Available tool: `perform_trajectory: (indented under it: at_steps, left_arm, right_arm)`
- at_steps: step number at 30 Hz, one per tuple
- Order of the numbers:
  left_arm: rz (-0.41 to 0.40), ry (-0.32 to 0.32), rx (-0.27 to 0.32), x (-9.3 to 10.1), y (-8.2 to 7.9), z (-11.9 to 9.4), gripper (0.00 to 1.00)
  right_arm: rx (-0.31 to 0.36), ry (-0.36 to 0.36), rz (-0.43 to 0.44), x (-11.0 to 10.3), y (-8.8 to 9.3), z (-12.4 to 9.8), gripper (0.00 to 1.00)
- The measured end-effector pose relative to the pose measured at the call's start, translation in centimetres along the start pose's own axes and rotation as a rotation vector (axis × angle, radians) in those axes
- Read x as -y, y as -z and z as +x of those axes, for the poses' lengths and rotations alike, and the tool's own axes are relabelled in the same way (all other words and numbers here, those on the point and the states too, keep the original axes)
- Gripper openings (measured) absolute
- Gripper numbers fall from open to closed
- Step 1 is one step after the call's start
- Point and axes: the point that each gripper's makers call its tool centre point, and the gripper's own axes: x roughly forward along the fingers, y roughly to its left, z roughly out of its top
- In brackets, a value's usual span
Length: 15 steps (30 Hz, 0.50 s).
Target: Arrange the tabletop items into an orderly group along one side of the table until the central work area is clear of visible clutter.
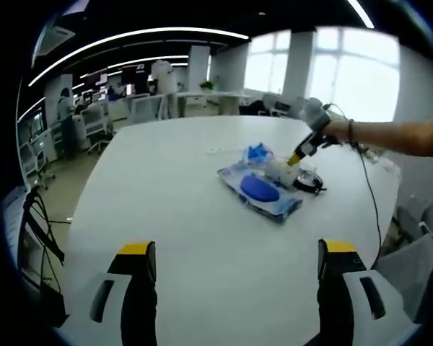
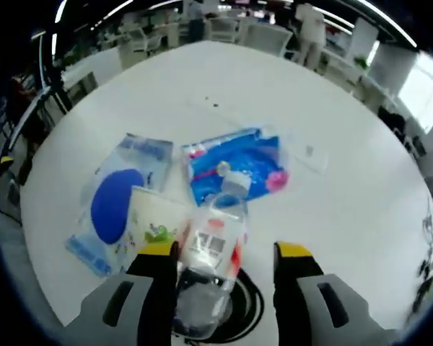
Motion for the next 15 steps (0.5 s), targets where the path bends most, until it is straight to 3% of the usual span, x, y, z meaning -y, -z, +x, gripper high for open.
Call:
perform_trajectory:
  at_steps: [4, 11, 15]
  left_arm:
    - [0.0, 0.002, -0.001, 0.1, 0.0, 0.1, 0.91]
    - [0.002, 0.007, -0.004, 0.3, 0.1, 0.2, 0.91]
    - [-0.001, 0.006, -0.008, 0.2, 0.2, 0.3, 0.9]
  right_arm:
    - [-0.012, -0.022, 0.037, 0.1, -0.2, 0.7, 0.5]
    - [-0.094, -0.06, 0.127, 0.1, 0.1, 1.8, 0.48]
    - [-0.131, -0.046, 0.094, 0.1, 0.1, 2.3, 0.47]
